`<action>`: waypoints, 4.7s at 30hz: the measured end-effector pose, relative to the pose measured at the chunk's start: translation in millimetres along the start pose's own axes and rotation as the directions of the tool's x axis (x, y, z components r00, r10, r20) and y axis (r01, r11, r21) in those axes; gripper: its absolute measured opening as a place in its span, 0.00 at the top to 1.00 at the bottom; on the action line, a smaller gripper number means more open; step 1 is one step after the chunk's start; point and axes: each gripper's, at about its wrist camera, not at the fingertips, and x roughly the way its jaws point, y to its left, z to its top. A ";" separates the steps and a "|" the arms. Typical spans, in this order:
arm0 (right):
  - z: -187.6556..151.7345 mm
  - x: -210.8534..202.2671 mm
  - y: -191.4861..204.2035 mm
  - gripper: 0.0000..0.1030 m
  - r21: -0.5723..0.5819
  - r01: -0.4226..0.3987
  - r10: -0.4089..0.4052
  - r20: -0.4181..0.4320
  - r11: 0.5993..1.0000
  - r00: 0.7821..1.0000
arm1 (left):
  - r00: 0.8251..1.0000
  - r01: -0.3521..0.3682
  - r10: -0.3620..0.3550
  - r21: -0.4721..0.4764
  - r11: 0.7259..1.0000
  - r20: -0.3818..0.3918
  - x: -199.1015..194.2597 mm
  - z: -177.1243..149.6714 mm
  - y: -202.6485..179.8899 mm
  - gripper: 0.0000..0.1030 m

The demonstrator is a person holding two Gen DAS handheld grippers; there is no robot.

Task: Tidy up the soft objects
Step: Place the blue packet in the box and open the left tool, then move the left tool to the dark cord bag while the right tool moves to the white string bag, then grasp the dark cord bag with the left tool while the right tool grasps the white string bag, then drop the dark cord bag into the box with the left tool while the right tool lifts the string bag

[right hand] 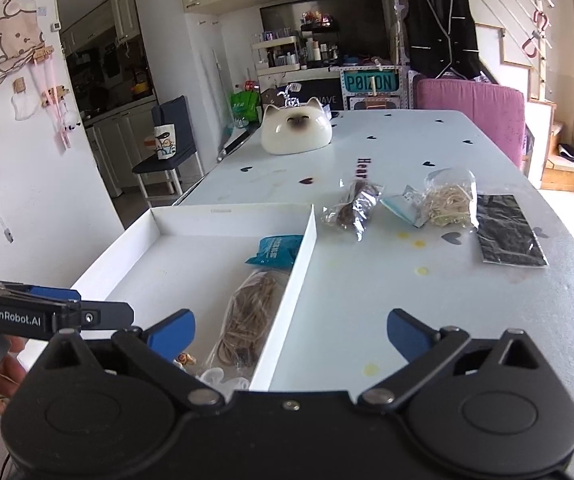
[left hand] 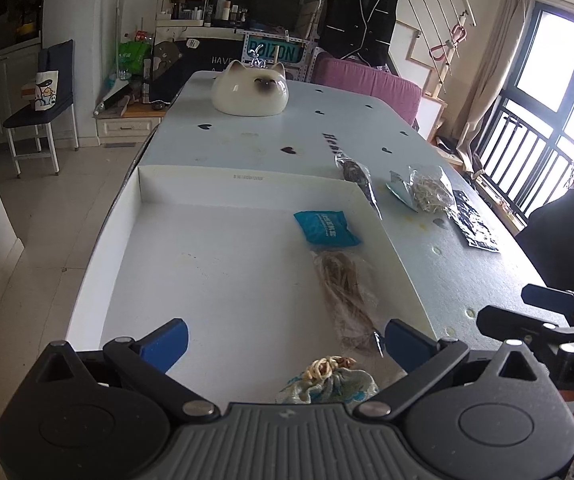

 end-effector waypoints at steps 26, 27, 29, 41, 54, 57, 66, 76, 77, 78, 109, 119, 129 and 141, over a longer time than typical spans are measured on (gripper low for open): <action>41.7 2.4 -117.4 0.00 0.048 0.082 -0.087 0.101 0.995 0.991 | 0.995 0.012 -0.022 0.094 0.996 0.102 38.9 72.2 -97.8 0.00; 43.6 5.1 -123.3 0.00 0.055 0.079 -0.084 0.099 0.995 0.992 | 0.994 0.015 -0.025 0.098 0.995 0.106 44.2 77.4 -101.7 0.00; 46.7 11.1 -132.9 0.00 0.068 0.079 -0.086 0.096 0.995 0.992 | 0.993 0.021 -0.034 0.114 0.993 0.109 54.8 85.9 -108.0 0.01; 75.0 56.5 -191.2 0.01 0.157 0.085 -0.099 0.083 0.984 0.992 | 0.998 0.047 -0.055 0.192 0.980 0.036 139.3 130.5 -134.4 0.13; 107.7 138.9 -233.9 0.13 0.289 0.095 -0.102 0.009 0.953 0.995 | 0.997 -0.016 0.041 0.321 0.947 -0.069 241.4 151.5 -145.4 0.20; 108.4 160.4 -236.1 0.13 0.300 0.100 -0.101 -0.013 0.949 0.995 | 0.993 -0.017 0.056 0.341 0.940 -0.104 260.6 150.3 -142.9 0.22; 102.1 203.4 -232.4 0.24 0.294 0.099 -0.079 -0.079 0.951 0.994 | 0.988 -0.025 0.060 0.239 0.971 -0.140 290.3 155.0 -123.7 0.37; 99.6 207.9 -223.0 0.58 0.273 0.101 -0.084 -0.072 0.957 0.994 | 0.990 0.004 0.032 0.256 0.967 -0.138 290.2 156.5 -138.4 0.70; 98.9 205.7 -222.4 0.60 0.271 0.098 -0.082 -0.069 0.958 0.994 | 0.990 0.013 0.023 0.253 0.967 -0.138 288.1 155.8 -138.8 0.72; 97.9 203.1 -221.4 0.63 0.266 0.095 -0.080 -0.066 0.959 0.995 | 0.991 0.023 0.011 0.244 0.969 -0.137 285.3 155.2 -138.3 0.73; 78.4 55.2 -163.2 0.69 0.216 -0.030 0.008 0.102 0.976 0.995 | 0.985 0.147 -0.158 0.135 0.980 0.075 88.7 131.0 -105.2 0.74; 69.2 38.9 -140.2 0.69 0.191 -0.069 0.049 0.107 0.979 0.993 | 0.995 0.072 -0.080 0.125 0.990 0.060 67.5 102.1 -66.2 0.74; 64.8 37.0 -114.1 0.69 0.162 -0.107 0.093 0.094 0.981 0.991 | 1.000 0.018 -0.018 0.090 0.996 0.003 68.8 73.9 -24.7 0.74; 65.6 47.5 -83.9 0.69 0.136 -0.151 0.142 0.073 0.979 0.987 | 0.993 -0.001 0.006 0.048 0.999 -0.115 94.0 26.0 -8.0 0.74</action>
